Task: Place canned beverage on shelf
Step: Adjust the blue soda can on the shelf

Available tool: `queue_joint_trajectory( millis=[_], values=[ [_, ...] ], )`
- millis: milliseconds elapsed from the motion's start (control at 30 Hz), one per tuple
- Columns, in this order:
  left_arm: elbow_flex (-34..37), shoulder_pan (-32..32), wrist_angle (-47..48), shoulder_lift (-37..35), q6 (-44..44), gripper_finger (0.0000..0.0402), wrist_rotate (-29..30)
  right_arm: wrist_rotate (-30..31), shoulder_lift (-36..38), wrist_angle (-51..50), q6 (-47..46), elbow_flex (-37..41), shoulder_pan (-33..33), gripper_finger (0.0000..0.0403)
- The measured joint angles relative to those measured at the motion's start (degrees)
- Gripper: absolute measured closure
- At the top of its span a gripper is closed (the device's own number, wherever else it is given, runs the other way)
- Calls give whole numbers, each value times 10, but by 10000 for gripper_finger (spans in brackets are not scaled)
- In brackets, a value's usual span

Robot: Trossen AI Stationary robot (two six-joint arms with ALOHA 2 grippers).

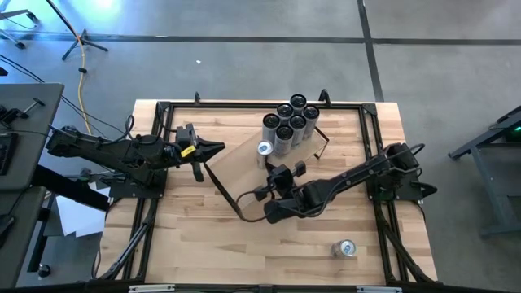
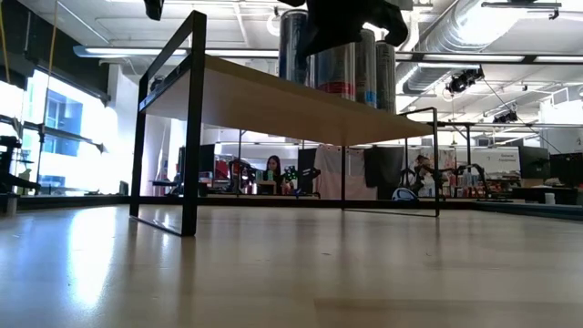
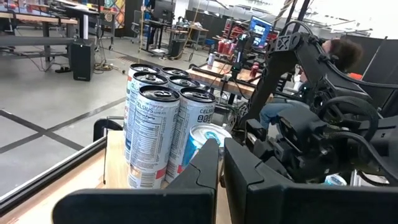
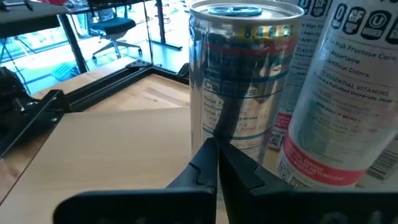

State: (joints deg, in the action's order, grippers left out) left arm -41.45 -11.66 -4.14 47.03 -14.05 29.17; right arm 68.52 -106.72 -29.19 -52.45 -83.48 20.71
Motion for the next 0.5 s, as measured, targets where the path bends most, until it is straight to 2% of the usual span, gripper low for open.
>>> queue_joint_trajectory(
  millis=[500],
  values=[
    [0,0,0,0,3,401,0,-15,0,5,0,0,-28,403]
  ],
)
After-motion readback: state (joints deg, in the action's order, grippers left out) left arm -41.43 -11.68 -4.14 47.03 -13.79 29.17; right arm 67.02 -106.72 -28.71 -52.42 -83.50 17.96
